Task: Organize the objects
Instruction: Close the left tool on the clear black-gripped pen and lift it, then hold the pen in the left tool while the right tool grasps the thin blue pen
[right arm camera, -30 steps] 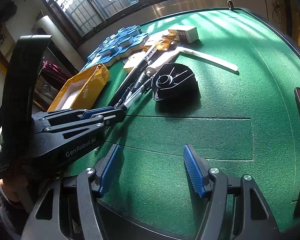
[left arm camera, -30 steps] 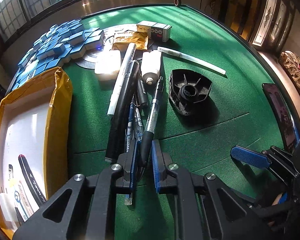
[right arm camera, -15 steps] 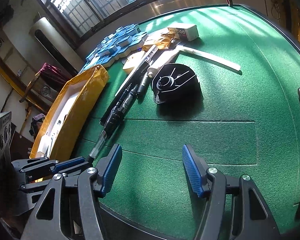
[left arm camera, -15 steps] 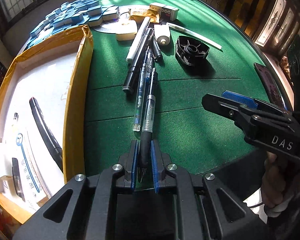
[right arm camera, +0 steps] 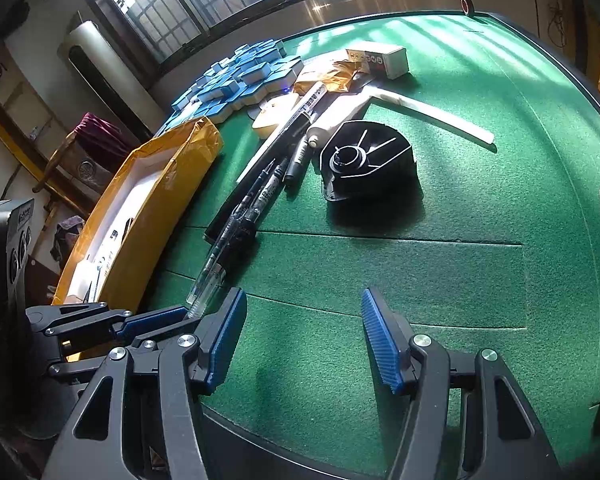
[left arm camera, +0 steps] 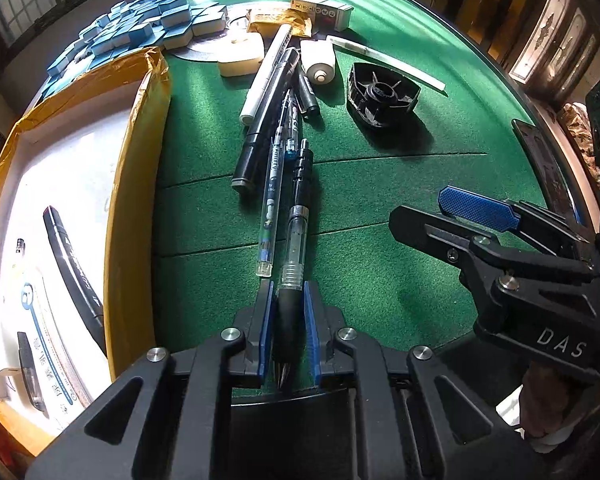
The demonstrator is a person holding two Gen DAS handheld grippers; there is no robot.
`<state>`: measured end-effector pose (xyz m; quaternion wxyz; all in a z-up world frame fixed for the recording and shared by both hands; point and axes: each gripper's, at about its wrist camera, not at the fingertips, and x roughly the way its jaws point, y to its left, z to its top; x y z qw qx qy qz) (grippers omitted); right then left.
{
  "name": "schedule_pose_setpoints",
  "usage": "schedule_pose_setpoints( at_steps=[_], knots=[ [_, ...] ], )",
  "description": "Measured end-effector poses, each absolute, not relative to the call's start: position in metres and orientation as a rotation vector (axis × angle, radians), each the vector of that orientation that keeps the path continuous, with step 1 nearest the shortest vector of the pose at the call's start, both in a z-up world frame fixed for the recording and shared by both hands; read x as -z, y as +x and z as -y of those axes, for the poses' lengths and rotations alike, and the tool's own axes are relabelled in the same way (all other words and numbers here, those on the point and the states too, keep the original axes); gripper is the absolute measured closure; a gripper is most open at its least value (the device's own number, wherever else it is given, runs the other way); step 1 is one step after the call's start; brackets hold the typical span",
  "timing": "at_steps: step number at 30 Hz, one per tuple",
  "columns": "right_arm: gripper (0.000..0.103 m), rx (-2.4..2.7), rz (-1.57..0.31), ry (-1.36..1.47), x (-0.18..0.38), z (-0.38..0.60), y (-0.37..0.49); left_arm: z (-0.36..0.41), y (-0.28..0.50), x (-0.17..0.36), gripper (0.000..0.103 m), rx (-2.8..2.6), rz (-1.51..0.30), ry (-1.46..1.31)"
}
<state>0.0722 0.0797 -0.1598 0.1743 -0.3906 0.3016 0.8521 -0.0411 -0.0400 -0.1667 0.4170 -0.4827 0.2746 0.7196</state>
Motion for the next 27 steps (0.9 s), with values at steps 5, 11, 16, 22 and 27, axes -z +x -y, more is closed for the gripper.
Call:
schedule_pose_setpoints(
  at_steps=[5, 11, 16, 22, 27],
  knots=[
    [0.048, -2.412, -0.846, -1.111, 0.160, -0.078, 0.072, 0.043, -0.039, 0.164, 0.094, -1.834, -0.697, -1.154],
    [0.054, -2.405, -0.854, -1.109, 0.159, -0.078, 0.069, 0.072, -0.058, 0.138, 0.094, -1.872, -0.471, -1.163],
    [0.069, -2.437, -0.930, -1.144, 0.162, -0.074, 0.052, 0.089, -0.067, 0.127, 0.094, -1.902, -0.382, -1.160],
    [0.073, -2.481, -0.990, -1.209, 0.164, -0.059, 0.013, 0.103, -0.079, 0.121, 0.094, -1.926, -0.310, -1.177],
    [0.073, -2.451, -0.981, -1.254, 0.165, -0.050, -0.020, 0.114, -0.086, 0.118, 0.094, -1.949, -0.275, -1.178]
  ],
)
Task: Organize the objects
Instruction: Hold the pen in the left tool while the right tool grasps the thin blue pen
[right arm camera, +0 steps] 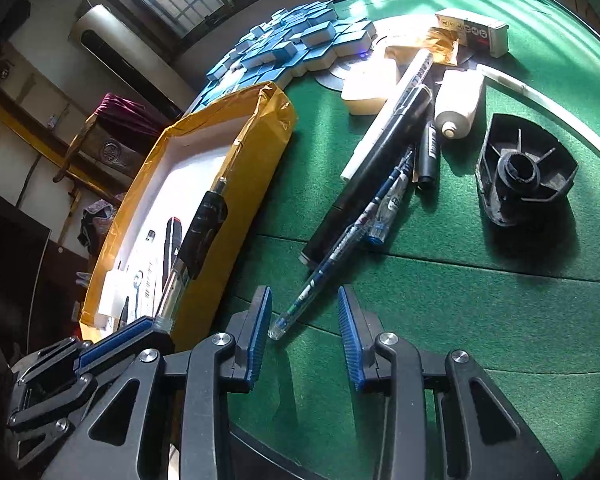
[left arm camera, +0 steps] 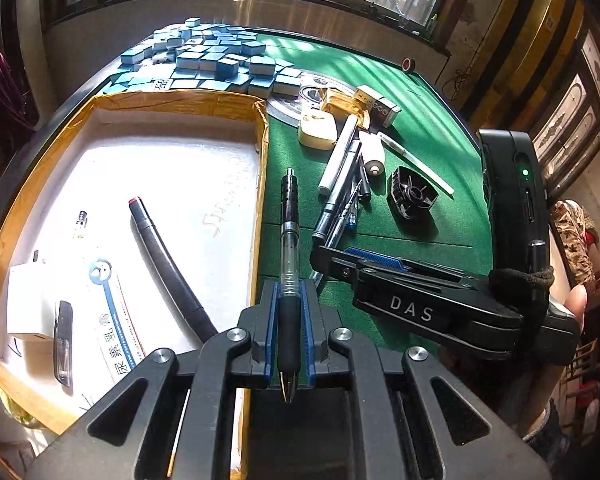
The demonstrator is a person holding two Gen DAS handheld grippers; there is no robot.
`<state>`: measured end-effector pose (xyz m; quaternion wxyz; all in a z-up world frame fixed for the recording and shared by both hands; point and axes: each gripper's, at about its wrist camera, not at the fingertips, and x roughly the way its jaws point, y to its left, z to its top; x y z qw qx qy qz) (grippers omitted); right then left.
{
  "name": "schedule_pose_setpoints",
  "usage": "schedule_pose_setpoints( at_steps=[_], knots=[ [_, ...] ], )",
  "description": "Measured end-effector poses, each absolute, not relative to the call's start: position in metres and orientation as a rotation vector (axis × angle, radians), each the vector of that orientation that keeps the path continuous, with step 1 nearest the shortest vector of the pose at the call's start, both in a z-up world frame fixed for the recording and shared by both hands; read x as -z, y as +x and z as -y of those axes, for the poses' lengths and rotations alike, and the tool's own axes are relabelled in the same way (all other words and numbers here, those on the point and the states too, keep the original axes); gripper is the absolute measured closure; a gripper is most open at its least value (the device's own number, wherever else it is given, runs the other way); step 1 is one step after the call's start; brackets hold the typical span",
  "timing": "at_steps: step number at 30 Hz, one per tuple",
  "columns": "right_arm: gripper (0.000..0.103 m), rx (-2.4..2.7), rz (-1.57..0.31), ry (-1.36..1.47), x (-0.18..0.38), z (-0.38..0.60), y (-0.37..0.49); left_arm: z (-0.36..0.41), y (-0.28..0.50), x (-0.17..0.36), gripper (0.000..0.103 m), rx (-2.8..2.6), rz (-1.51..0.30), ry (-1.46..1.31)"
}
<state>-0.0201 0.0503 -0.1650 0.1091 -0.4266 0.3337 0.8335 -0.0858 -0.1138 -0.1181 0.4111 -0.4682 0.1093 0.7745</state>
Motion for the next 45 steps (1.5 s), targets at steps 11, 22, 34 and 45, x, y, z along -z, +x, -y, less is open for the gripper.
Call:
schedule_pose_setpoints(
  at_steps=[11, 22, 34, 45],
  knots=[
    [0.088, -2.348, -0.708, -1.296, 0.161, -0.023, -0.030, 0.120, -0.088, 0.118, 0.094, -1.952, -0.255, -1.181],
    [0.096, -2.329, -0.830, -1.247, 0.161, -0.044, 0.021, 0.113, -0.074, 0.116, 0.094, -1.934, -0.287, -1.170],
    [0.096, -2.289, -0.814, -1.197, 0.158, -0.056, 0.068, 0.088, -0.046, 0.134, 0.094, -1.864, -0.380, -1.208],
    [0.095, -2.315, -0.690, -1.190, 0.159, -0.046, 0.063, 0.077, -0.044, 0.151, 0.094, -1.855, -0.417, -1.253]
  ],
)
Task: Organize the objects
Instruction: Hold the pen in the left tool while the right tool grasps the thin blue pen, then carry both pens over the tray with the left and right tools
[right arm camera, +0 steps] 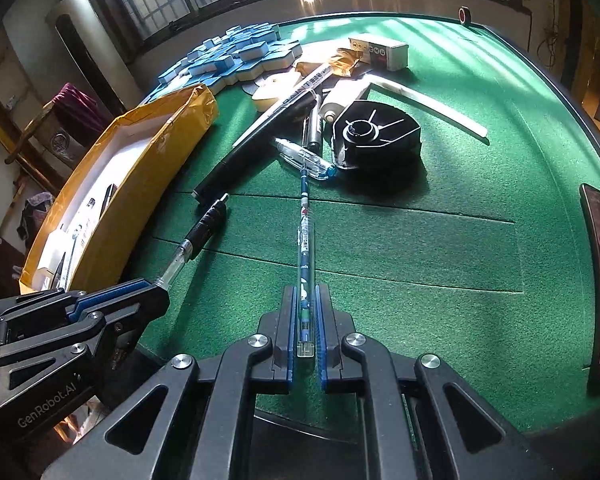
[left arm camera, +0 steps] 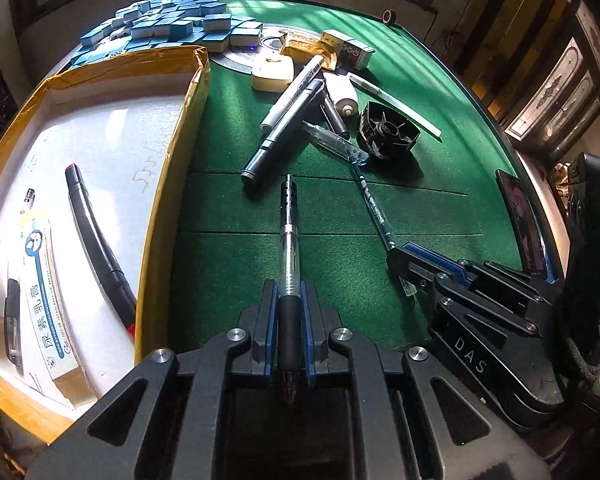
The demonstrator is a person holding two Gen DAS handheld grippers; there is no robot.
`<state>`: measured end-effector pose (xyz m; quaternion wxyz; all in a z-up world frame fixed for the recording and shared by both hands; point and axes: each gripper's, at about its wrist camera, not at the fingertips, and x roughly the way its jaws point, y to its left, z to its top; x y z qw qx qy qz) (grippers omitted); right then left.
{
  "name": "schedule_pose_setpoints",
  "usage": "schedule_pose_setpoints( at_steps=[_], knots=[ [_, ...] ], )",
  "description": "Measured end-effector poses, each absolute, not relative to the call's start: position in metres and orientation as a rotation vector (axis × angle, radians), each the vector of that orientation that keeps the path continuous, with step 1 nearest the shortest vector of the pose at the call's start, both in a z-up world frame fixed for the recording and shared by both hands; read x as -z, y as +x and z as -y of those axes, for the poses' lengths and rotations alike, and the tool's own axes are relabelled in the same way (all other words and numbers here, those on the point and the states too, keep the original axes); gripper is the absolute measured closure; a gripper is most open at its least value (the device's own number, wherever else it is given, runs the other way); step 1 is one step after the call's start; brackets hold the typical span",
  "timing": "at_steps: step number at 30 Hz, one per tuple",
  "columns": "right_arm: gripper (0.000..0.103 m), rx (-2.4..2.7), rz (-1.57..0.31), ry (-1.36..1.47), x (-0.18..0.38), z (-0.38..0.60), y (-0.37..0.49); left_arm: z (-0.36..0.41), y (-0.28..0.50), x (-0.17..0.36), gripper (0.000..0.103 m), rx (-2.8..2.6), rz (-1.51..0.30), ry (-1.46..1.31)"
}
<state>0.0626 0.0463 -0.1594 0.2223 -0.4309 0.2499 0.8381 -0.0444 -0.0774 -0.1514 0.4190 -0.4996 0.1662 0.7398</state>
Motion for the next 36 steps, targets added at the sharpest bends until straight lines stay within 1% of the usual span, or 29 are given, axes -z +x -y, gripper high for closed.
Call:
schedule_pose_setpoints(
  at_steps=[15, 18, 29, 33, 36],
  knots=[
    [0.095, -2.322, -0.598, -1.187, 0.159, -0.039, 0.057, 0.070, -0.047, 0.162, 0.094, -1.844, -0.438, -1.284],
    [0.095, -2.323, -0.609, -1.189, 0.158, -0.036, 0.057, 0.072, -0.045, 0.161, 0.094, -1.851, -0.439, -1.280],
    [0.095, -2.344, -0.585, -1.118, 0.138, -0.016, 0.068, 0.097, -0.039, 0.139, 0.094, -1.886, -0.357, -1.217],
    [0.095, -2.356, -0.615, -1.086, 0.133, -0.008, 0.076, 0.113, -0.036, 0.130, 0.094, -1.876, -0.305, -1.200],
    [0.095, -2.354, -0.605, -1.085, 0.132, 0.000, 0.078, 0.121, -0.034, 0.130, 0.094, -1.878, -0.309, -1.195]
  ],
)
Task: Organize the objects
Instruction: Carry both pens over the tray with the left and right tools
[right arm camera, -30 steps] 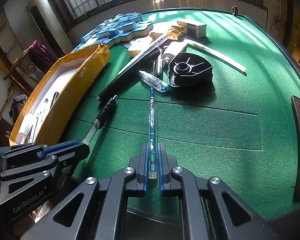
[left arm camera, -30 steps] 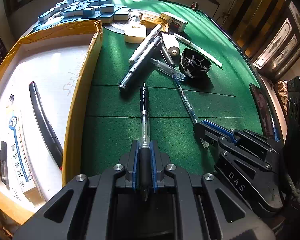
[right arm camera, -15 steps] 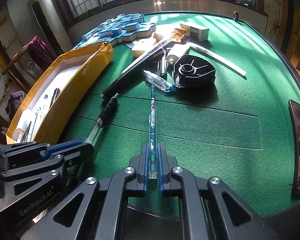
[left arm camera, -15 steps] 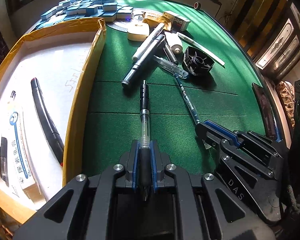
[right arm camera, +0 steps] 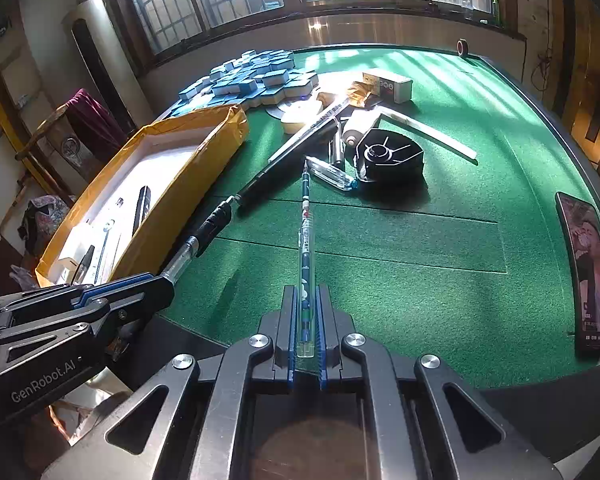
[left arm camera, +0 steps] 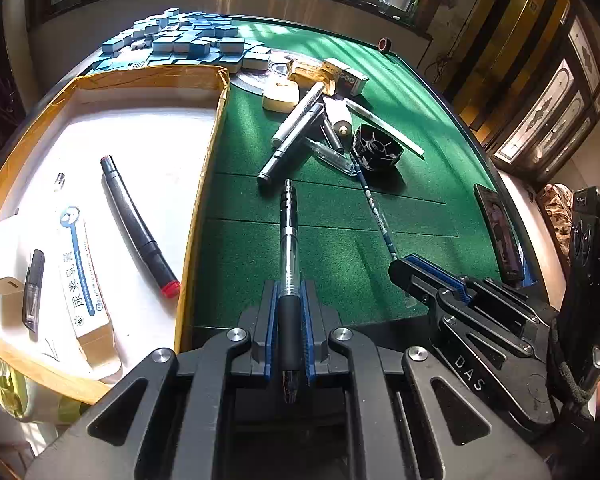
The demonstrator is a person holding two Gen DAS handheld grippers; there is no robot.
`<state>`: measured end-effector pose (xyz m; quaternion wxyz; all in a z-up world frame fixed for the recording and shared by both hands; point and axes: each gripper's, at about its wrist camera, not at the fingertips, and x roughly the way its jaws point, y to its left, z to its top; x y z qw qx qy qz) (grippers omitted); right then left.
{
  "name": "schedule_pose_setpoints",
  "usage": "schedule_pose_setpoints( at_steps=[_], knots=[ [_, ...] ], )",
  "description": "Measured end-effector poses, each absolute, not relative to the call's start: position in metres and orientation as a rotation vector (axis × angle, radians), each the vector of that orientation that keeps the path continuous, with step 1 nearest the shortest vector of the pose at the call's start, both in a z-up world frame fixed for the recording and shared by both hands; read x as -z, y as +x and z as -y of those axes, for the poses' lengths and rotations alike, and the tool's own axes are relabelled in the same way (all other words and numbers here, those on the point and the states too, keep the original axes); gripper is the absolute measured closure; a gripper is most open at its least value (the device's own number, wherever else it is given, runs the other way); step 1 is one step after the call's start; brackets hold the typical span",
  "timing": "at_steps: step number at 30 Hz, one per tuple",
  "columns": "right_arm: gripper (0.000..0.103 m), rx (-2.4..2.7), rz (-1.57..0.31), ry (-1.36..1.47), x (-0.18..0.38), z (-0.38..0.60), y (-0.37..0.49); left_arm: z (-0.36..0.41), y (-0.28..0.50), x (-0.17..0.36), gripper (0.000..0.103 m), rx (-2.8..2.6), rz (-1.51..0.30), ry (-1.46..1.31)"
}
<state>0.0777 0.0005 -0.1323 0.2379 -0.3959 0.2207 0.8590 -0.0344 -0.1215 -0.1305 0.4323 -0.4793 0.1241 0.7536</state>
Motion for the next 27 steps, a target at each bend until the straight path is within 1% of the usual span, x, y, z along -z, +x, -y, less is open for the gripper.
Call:
schedule_pose_setpoints(
  at_steps=[5, 8, 11, 16, 21, 27],
  knots=[
    [0.095, -2.338, -0.600, -1.108, 0.137, 0.007, 0.078, 0.128, -0.028, 0.143, 0.094, -1.860, -0.330, -1.206],
    [0.095, -2.334, -0.616, -1.095, 0.136, 0.008, 0.081, 0.134, -0.028, 0.142, 0.094, -1.857, -0.292, -1.192],
    [0.095, -2.334, -0.626, -1.077, 0.132, 0.011, 0.081, 0.141, -0.031, 0.135, 0.094, -1.885, -0.281, -1.156],
    [0.095, -2.370, -0.637, -1.034, 0.114, 0.021, 0.066, 0.156, -0.051, 0.116, 0.094, -1.882, -0.211, -1.107],
    [0.095, -2.432, -0.622, -1.027, 0.095, 0.035, 0.021, 0.172, -0.090, 0.107, 0.094, -1.917, -0.162, -1.105],
    [0.095, -2.478, -0.600, -1.107, 0.101, 0.050, -0.054, 0.191, -0.144, 0.114, 0.094, -1.960, -0.156, -1.152]
  ],
)
